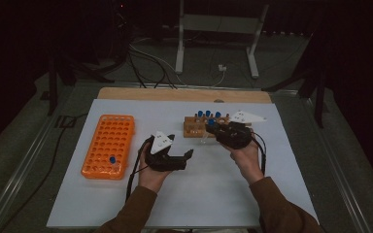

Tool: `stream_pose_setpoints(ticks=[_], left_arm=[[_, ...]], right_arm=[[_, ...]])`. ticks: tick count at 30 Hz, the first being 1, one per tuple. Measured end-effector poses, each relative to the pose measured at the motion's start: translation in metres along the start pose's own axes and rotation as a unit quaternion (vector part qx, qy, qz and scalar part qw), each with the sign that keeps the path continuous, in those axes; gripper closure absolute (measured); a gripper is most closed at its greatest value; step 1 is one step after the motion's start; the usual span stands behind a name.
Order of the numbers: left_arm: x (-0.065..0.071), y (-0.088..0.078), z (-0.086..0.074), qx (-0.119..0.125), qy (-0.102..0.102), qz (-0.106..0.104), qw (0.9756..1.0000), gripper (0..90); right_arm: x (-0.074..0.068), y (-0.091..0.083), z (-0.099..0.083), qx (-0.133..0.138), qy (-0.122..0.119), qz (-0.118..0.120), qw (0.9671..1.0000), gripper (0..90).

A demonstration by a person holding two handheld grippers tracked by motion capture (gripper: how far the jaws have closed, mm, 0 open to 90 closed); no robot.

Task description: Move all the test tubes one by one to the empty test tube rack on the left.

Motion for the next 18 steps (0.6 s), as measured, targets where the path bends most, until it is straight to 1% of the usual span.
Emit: stream_pose_setpoints(ticks=[4, 6, 11, 16, 18], left_arm=[[0.004, 0.007, 0.003, -0.001, 0.004, 0.001, 1.0000, 24.7], [0.006, 0.010, 0.004, -0.001, 0.006, 0.001, 1.0000, 30.1], [0.007, 0.014, 0.006, -0.003, 0.005, -0.013, 0.9999, 46.4], [0.007, 0.014, 0.005, -0.002, 0.007, -0.019, 0.9998, 60.7], [0.006, 0.013, 0.006, -0.001, 0.007, -0.020, 0.9998, 64.4]], right_arm=[[-0.011, 0.006, -0.002, -0.007, -0.003, 0.015, 0.9999, 76.1], [-0.017, 0.008, -0.003, -0.011, -0.005, 0.021, 0.9997, 76.1], [-0.030, 0.013, -0.003, -0.015, -0.012, 0.037, 0.9991, 76.1], [-0.038, 0.017, -0.003, -0.020, -0.018, 0.047, 0.9985, 76.1], [-0.040, 0.018, -0.004, -0.022, -0.019, 0.050, 0.9983, 76.1]])
Point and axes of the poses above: each handheld gripper's, and its own axes: y roughly forward along the jaws, z roughly out of its top, x roughly to its right, the point moved 1 cm from there along y, roughly forward along the jaws, and after that the axes turned 3 degrees about y, right-handed, at the moved point
